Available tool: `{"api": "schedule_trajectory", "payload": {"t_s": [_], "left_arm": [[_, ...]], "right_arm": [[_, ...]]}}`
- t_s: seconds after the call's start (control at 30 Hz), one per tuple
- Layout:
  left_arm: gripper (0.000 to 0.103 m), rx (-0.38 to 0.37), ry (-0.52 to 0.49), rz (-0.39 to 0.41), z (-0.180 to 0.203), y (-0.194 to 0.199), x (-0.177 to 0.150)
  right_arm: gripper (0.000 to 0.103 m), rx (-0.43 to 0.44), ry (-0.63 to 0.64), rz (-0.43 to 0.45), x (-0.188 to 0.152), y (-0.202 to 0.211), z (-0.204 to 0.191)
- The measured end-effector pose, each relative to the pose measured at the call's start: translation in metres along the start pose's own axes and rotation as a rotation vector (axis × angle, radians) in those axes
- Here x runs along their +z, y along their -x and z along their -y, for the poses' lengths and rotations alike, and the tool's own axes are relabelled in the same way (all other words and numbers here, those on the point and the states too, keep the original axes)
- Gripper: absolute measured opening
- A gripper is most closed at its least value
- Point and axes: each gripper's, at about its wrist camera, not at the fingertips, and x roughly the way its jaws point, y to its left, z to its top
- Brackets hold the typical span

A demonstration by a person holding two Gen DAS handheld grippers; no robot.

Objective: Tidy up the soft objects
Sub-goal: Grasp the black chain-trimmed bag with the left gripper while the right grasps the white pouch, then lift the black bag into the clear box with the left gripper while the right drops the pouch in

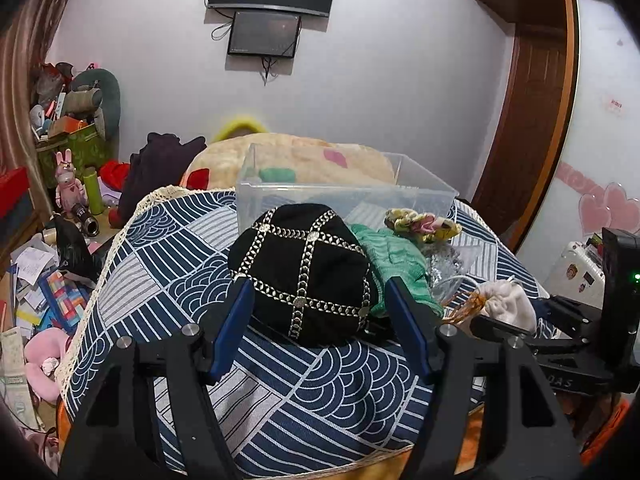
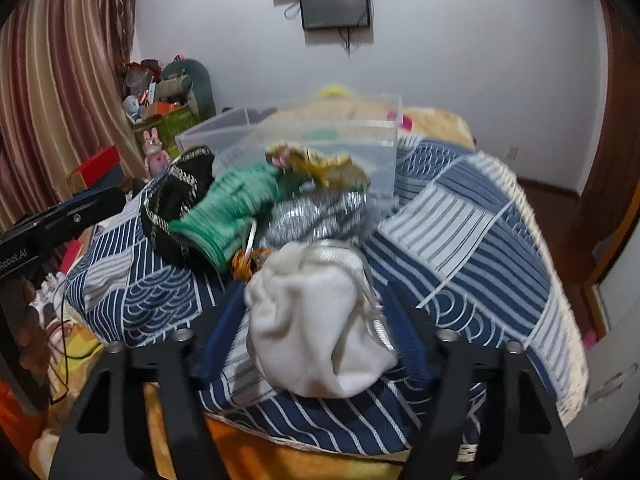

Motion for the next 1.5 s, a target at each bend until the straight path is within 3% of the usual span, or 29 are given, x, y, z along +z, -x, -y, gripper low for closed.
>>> {"api": "schedule_trajectory", "payload": {"t_s": [0.03, 0.13, 0.5, 0.57, 0.73, 0.9, 0.97, 1.07, 1.17, 1.5], "left_arm": [[0.067, -0.001, 0.000, -0.008, 0.000, -0.003, 0.000], [0.067, 0.003, 0.009, -0.025, -0.003, -0.011, 0.003], [0.070, -0.036, 0.059, -0.099, -0.015, -0.056, 0.019], [0.076, -0.034, 0.064, -0.110, -0.015, -0.065, 0.020], [0.077, -0.034, 0.075, -0.099, -0.020, -0.074, 0.021], [0.051, -0.079, 0.094, -0.086, -0.027, -0.071, 0.013], [0.031, -0.076, 0.095, -0.080, -0.028, -0.067, 0.012], [0.020, -0.046, 0.077, -0.082, -0.027, -0.065, 0.010], [0.012, -0.031, 0.066, -0.079, -0.025, -0.059, 0.010], [0.009, 0.014, 0.018, 0.034, -0.019, -0.012, 0.024]], "right_arm": [[0.047, 0.005, -0.004, -0.005, -0.001, -0.001, 0.001], [0.032, 0.031, -0.012, -0.001, 0.002, -0.003, 0.006], [0.029, -0.012, -0.066, 0.126, 0.023, 0.028, 0.023], [0.029, -0.019, -0.059, 0.132, 0.026, 0.028, 0.023], [0.029, -0.010, -0.046, 0.124, 0.028, 0.020, 0.020], [0.029, 0.000, -0.038, 0.104, 0.026, 0.011, 0.016], [0.029, 0.001, -0.037, 0.102, 0.026, 0.011, 0.015], [0.029, 0.004, -0.039, 0.104, 0.026, 0.012, 0.015], [0.029, 0.005, -0.037, 0.111, 0.027, 0.014, 0.014], [0.029, -0.002, -0.028, 0.167, 0.043, 0.029, 0.014]]}}
